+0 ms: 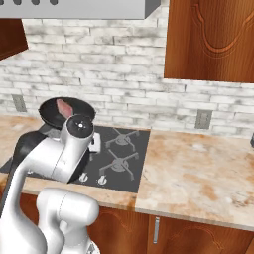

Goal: Pick up the pan with the steak in it and place it on the dining table. Then place the steak on the plate.

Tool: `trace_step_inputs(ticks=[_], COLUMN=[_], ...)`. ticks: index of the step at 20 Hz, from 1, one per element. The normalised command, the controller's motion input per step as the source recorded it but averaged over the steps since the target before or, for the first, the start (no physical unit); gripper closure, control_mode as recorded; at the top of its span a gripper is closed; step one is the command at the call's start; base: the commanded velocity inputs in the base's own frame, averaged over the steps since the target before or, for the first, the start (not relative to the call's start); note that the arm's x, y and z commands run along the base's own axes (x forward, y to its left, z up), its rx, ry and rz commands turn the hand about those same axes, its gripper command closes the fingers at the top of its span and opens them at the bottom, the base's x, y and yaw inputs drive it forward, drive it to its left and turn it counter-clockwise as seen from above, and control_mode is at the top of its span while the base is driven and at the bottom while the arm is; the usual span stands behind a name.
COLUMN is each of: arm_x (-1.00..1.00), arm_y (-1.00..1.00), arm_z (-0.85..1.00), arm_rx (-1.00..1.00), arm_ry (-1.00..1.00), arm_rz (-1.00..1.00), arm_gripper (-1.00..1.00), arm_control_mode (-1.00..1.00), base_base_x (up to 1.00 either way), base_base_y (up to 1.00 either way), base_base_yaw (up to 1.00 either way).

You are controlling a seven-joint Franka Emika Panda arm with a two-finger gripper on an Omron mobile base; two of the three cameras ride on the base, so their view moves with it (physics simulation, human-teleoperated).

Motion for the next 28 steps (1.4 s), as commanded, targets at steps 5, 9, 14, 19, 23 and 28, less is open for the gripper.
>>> trace_step_inputs(ticks=[5, 9, 14, 19, 23, 28], arm_x=[-0.54, -0.53, -0.17, -0.03, -0.13, 0.0], arm_y=[0.04, 0.03, 0.0, 0.0, 0.0, 0.0], arm_z=[0.0, -0.05, -0.01, 0.0, -0.02, 0.0], arm_rx=[0.0, 0.0, 0.0, 0.0, 0.0, 0.0], arm_ry=[-0.06, -0.01, -0.01, 0.0, 0.0, 0.0], arm_rz=[0.26, 0.29, 0.09, 0.0, 0.01, 0.0], arm_gripper=[1.0, 1.0, 1.0, 1.0, 1.0, 1.0], arm_control_mode=[-1.0, -1.0, -1.0, -1.0, -1.0, 1.0], base_base_x=[0.0, 0.0, 0.0, 0.0, 0.0, -0.32], base_base_y=[0.0, 0.0, 0.0, 0.0, 0.0, 0.02], base_base_yaw=[0.0, 0.0, 0.0, 0.0, 0.0, 0.2])
